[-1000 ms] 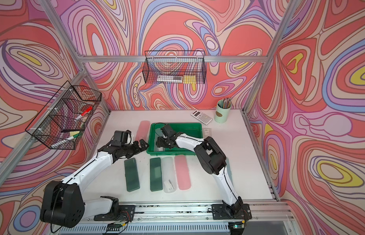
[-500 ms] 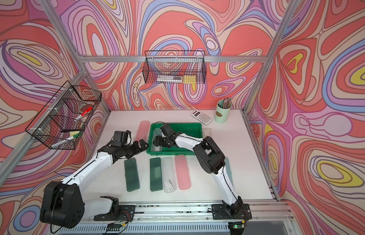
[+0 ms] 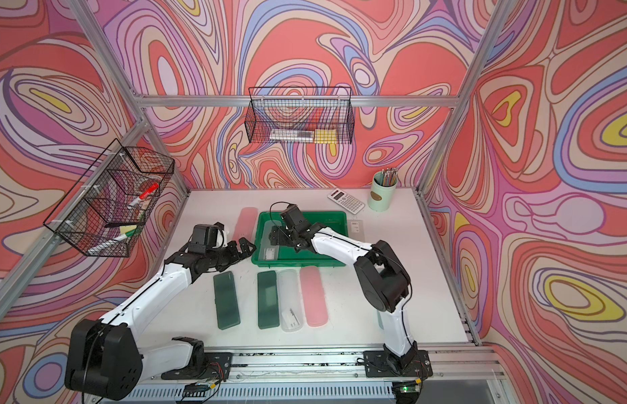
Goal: Put the pencil case into the storage box
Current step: Place the pencil case at the storage box, then pick up the pencil case from the center of the board.
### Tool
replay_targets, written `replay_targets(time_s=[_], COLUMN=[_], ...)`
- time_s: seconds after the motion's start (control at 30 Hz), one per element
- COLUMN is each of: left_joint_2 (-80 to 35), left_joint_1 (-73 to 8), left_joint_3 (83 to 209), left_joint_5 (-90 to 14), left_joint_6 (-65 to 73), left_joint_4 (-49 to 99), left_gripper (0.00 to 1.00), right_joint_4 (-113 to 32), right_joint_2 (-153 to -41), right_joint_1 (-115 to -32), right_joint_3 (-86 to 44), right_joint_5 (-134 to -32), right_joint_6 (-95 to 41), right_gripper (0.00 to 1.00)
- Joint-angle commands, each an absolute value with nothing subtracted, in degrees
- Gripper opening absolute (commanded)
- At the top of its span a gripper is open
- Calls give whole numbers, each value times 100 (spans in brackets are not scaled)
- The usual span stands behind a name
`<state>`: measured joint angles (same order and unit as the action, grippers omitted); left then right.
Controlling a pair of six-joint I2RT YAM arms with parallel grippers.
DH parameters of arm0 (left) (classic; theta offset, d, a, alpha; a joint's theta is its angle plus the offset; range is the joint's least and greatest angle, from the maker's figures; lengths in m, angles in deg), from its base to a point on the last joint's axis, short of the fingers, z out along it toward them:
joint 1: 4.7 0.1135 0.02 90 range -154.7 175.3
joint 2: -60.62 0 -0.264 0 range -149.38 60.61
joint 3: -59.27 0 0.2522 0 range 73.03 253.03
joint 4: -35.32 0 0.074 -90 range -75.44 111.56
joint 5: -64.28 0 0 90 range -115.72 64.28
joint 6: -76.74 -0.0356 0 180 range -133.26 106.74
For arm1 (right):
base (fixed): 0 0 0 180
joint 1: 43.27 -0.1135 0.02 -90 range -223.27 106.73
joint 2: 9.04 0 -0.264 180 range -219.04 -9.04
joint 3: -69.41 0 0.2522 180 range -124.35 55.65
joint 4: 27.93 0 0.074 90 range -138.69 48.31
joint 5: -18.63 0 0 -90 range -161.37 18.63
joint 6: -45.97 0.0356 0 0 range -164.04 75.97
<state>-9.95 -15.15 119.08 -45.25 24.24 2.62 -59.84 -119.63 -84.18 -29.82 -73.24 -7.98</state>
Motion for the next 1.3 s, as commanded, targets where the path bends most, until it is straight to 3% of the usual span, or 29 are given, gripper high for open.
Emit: replay_targets(time_s=[0.0, 0.23, 0.6, 0.83, 1.07, 1.27], left_joint_2=[-817, -549, -738, -939, -987, -574], left_joint_1=[-1748, -2286, -3016, -3275, -3941, -3944], left_joint_3=[12089, 12224, 12396, 12632, 13350, 13430], left_joint_5=[-4578, -4378, -4106, -4377, -3550, -2789], left_joint_6=[2330, 2427, 2694, 3336, 3043, 3086], left_joint_4=[69, 25, 395, 193, -1140, -1641], left_gripper=[99, 99, 99, 96, 98, 99], right_joint_4=[-6383, -7237, -8520, -8856, -9044, -8125], right_joint_2=[-11141, -9723, -7754, -6963, -5997, -6838], right_joint_1=[-8406, -8406, -8388, -8300, -7902, -7143], right_joint_3=[-2554, -1635, -78, 969, 1863, 1724], right_joint_5=[-6551, -5620, -3970, -4028, -4057, -5068], right_joint_6=[-933, -758, 257, 805, 1042, 259], right_gripper=[88, 88, 98, 98, 98, 98])
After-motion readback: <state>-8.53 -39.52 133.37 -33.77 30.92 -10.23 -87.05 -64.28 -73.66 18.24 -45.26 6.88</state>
